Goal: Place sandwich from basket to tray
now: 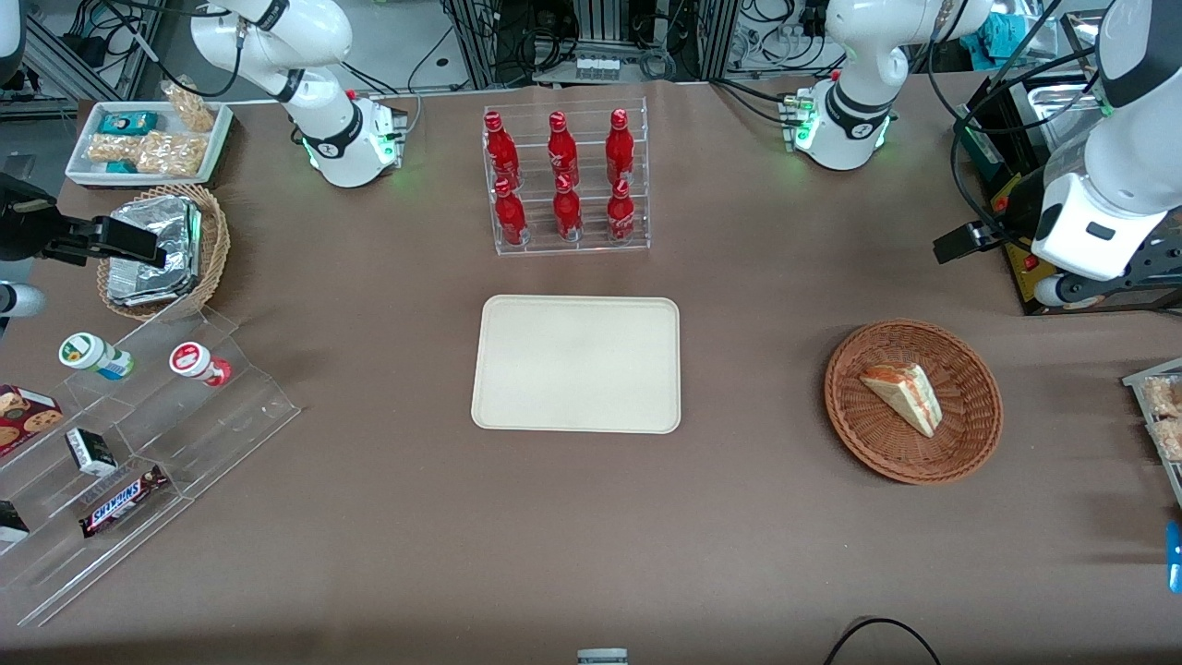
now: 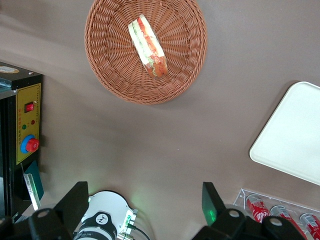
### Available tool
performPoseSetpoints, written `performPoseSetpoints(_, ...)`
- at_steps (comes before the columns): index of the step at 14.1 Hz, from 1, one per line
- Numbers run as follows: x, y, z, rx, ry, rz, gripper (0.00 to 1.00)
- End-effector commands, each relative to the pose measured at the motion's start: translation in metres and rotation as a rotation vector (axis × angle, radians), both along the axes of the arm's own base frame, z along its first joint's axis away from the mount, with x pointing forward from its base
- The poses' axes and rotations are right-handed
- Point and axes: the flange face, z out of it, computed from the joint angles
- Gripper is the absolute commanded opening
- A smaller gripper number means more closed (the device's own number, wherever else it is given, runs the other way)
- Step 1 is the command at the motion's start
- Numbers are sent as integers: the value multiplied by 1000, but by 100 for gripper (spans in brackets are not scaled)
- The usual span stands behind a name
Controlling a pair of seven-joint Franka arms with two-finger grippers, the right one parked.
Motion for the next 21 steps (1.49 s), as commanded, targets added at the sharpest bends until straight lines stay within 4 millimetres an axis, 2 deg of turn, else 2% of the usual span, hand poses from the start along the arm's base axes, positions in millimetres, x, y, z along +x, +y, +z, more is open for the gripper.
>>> performPoseSetpoints(1,8,3,-9,-15,29,7,100)
performPoseSetpoints(6,6,12,-34,4,139,21,100)
performPoseSetpoints(7,7,18,-45,6,155,33,100)
performPoseSetpoints(12,2,20,-118,20,103,39,100)
performPoseSetpoints(18,0,27,-203,30,-68,114,100)
performPoseSetpoints(21,1,44,-240,32,-116,143,100)
